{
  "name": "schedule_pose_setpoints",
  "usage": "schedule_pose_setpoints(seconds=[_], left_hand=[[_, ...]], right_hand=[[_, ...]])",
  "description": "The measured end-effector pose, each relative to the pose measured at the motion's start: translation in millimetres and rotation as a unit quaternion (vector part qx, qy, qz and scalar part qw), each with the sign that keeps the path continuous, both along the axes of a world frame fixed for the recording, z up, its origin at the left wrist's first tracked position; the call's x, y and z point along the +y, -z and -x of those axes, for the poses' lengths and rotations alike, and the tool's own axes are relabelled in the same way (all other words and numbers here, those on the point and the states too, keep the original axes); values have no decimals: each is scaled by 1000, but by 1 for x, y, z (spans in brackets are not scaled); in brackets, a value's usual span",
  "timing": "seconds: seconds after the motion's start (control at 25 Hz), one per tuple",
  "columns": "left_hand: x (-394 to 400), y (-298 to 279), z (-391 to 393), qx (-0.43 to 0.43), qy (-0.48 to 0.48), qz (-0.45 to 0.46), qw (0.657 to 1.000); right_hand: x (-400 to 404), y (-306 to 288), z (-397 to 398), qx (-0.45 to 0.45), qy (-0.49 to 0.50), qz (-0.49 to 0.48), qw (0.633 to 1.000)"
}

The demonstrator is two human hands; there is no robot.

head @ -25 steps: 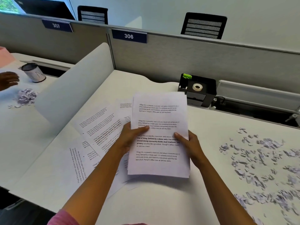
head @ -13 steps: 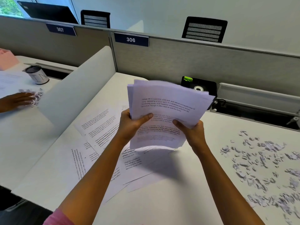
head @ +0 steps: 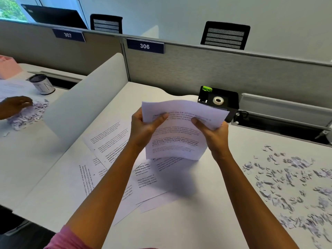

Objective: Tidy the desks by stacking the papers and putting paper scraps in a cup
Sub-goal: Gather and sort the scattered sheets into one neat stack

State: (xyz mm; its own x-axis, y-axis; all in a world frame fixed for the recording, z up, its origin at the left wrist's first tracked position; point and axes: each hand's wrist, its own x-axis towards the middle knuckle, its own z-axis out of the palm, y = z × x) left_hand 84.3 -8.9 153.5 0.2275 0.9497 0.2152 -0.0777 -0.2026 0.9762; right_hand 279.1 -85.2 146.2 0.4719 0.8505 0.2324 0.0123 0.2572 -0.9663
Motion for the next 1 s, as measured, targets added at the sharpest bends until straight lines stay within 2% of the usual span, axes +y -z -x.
schedule_pose_setpoints(seconds=[0.24, 0.44, 0.56, 0.72, 0.84, 1.0], left_hand=[[6, -4, -7, -31, -36, -46, 998], [6, -2, -11, -2, -77, -2, 997], [7, 3, -5, -26, -41, -21, 999], [0, 27, -1, -8, 15, 24, 1000], [-5, 51, -4, 13, -1, 51, 999], [-12, 60, -8, 9, -11, 39, 999]], right_hand=[[2, -13, -1, -4, 25, -36, 999], [2, -12, -2, -14, 37, -30, 999], [-2, -7, -6, -13, 6, -29, 999], [-9, 25, -9, -8, -24, 29, 999], [-11, 50, -8, 7, -60, 66, 996], [-14, 62, -4, 46, -75, 86, 992]])
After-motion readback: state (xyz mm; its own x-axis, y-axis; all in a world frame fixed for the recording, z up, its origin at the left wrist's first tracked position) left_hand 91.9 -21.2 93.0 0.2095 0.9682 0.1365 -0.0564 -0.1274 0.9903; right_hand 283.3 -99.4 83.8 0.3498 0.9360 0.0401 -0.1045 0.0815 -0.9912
